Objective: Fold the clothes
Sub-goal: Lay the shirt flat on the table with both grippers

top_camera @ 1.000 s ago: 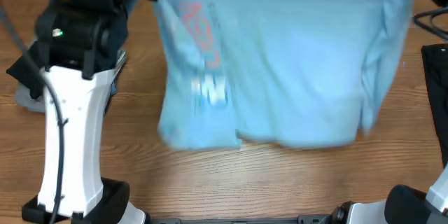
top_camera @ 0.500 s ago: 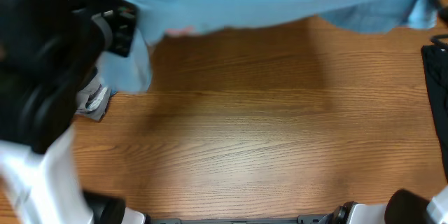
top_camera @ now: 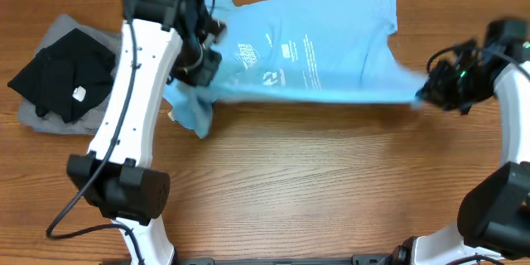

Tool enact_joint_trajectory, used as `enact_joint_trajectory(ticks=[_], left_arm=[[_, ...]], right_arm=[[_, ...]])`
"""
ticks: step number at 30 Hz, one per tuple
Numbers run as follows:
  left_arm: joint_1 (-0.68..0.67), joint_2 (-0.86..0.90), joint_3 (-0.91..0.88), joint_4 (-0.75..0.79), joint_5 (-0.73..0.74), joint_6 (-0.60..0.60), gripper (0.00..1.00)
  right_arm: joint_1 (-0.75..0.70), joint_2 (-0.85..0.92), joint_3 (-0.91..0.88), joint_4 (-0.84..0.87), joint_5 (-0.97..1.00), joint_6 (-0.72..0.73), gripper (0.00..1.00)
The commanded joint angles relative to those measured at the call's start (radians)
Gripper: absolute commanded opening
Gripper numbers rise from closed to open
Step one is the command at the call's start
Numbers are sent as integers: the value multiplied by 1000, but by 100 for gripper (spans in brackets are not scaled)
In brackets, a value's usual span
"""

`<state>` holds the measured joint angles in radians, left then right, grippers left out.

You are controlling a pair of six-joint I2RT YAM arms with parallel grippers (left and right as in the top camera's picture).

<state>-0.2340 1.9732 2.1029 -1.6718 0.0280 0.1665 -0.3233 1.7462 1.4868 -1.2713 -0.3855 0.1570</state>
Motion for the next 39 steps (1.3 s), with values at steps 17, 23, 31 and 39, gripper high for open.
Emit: enact_joint_trajectory(ticks=[17, 23, 31, 39], left_arm=[[-42, -14, -524, 71, 203, 5, 4], [-55, -91, -524, 49, 204, 5, 7], [-45, -225, -524, 50, 170, -14, 32], [-41, -268, -524, 101, 103, -45, 29]], right_arm=[[-53, -23, -211, 20, 156, 60, 40], [-80, -24, -217, 44, 153, 83, 53], [-82, -21, -340, 217, 213, 193, 70], [-111, -21, -480, 360, 175, 267, 52]])
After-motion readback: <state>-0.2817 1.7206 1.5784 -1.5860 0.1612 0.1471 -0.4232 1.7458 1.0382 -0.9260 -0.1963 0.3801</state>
